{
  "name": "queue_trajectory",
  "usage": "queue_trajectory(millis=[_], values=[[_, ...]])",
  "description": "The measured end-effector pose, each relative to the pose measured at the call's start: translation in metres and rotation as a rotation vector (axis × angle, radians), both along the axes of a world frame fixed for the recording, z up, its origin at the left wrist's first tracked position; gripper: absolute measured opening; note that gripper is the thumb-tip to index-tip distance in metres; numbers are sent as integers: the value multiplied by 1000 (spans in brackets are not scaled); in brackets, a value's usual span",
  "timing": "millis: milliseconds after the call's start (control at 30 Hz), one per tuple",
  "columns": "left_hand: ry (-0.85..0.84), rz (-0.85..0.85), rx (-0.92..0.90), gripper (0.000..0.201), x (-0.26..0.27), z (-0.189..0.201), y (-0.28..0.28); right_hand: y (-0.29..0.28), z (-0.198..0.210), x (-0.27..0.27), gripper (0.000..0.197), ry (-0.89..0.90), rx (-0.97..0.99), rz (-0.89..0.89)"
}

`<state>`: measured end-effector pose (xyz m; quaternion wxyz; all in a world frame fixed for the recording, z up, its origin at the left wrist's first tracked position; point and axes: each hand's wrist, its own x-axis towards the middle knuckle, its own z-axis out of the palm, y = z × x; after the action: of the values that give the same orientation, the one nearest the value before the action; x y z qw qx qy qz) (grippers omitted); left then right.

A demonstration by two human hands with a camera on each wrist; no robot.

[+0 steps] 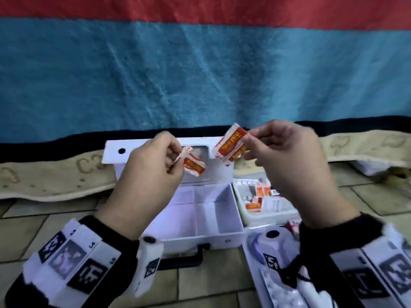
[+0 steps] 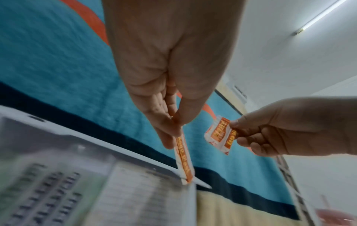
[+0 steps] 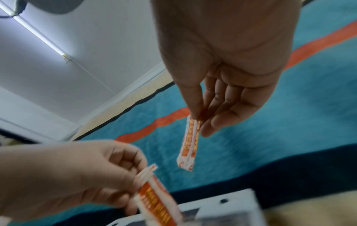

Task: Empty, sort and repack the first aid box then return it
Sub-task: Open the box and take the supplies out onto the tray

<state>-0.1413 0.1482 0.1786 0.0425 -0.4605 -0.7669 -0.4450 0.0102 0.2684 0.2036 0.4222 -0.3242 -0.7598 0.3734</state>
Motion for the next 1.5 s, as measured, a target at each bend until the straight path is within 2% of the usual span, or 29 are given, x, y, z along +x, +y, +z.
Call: queue_trajectory(millis=[167, 200, 300, 400, 467, 567, 633, 733, 833, 933, 1000, 1100, 1167, 1267, 1333, 1367, 1400, 1467, 1500], values=[[-129, -240, -30, 18, 47, -14, 15, 6, -16, 119, 8, 209, -246, -158], [-141, -283, -45, 18, 56, -18, 18, 3, -22, 142, 17, 208, -274, -204], [-127, -388, -99, 20, 81, -30, 29, -7, -51, 201, 71, 178, -367, -369], [-126, -474, -141, 31, 105, -39, 40, -22, -82, 238, 87, 203, -504, -476], [-142, -526, -153, 33, 118, -44, 48, -29, -102, 252, 80, 205, -575, -537], [-117, -597, -183, 25, 137, -49, 56, -35, -120, 256, 19, 175, -657, -652], [-68, -638, -206, 21, 149, -53, 61, -34, -135, 258, 7, 119, -650, -730], [-4, -664, -252, 22, 163, -57, 66, -31, -150, 253, 9, 91, -635, -777], [52, -692, -294, 22, 171, -60, 71, -27, -151, 243, 7, 100, -609, -791], [75, -696, -320, 23, 174, -63, 77, -25, -149, 233, 6, 28, -573, -792], [92, -696, -338, 24, 174, -64, 82, -25, -150, 230, 9, -103, -536, -820], [87, -705, -361, 22, 173, -65, 86, -27, -154, 230, 12, -408, -409, -839], [76, -705, -365, 21, 173, -66, 87, -28, -155, 233, 11, -464, -315, -837], [35, -714, -369, 21, 174, -67, 88, -28, -152, 238, 11, -395, -253, -846], [-15, -735, -380, 20, 177, -69, 89, -31, -141, 238, 9, -127, -349, -735], [-38, -752, -390, 20, 180, -70, 88, -33, -134, 234, 6, 39, -426, -620], [-58, -770, -401, 19, 184, -70, 88, -35, -128, 231, 13, 139, -473, -510], [-82, -808, -419, 17, 192, -72, 87, -37, -124, 228, 25, 132, -495, -373], [-96, -824, -426, 16, 196, -72, 86, -37, -123, 227, 21, 103, -480, -363]])
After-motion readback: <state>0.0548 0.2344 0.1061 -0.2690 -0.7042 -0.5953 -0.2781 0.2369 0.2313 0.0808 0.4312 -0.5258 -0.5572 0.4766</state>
